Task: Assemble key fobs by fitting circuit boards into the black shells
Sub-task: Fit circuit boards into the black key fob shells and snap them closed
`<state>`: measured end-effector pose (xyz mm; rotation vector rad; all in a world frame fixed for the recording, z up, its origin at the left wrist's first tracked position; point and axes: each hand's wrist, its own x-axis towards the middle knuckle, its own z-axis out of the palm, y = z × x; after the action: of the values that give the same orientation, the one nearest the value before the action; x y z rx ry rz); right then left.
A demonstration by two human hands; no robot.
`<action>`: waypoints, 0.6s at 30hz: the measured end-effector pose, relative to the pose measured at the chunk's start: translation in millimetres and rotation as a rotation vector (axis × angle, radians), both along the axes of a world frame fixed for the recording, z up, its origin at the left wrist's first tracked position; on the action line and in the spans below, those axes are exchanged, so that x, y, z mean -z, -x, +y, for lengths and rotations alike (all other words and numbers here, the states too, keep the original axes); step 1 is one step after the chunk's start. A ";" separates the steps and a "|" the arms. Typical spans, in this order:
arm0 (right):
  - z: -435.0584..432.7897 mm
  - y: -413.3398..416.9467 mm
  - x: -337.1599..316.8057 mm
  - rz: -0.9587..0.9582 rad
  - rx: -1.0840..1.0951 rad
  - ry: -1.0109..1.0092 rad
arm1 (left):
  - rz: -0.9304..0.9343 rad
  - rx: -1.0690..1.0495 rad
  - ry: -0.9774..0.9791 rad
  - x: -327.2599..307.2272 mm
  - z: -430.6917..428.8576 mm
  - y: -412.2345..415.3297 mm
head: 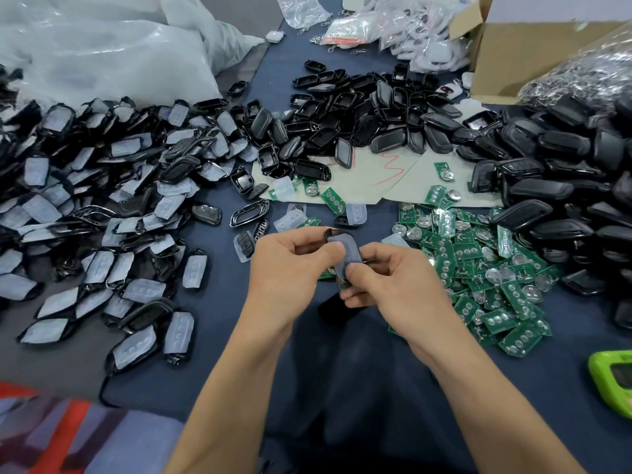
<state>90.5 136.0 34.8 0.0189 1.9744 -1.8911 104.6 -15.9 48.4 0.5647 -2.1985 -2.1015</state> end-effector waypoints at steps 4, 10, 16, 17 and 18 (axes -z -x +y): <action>-0.2 -1.0 -1.2 0.009 -0.019 0.007 | -0.016 -0.025 -0.027 0.3 0.5 -1.9; -0.4 -3.5 -3.5 0.013 0.071 0.080 | -0.027 0.042 -0.056 -0.6 -2.6 -2.3; 2.9 -0.3 -6.0 0.019 0.070 0.046 | -0.024 0.089 -0.065 -0.6 -3.4 -5.4; 3.3 0.6 -6.4 0.022 0.065 0.034 | -0.022 0.076 -0.072 -0.3 -2.7 -5.4; 3.7 1.4 -6.5 0.023 0.060 0.019 | -0.023 0.057 -0.076 -0.3 -1.4 -5.0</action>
<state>89.2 139.7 41.4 0.0519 1.9925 -1.9557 109.6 -17.2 48.7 0.5397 -2.1799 -2.2270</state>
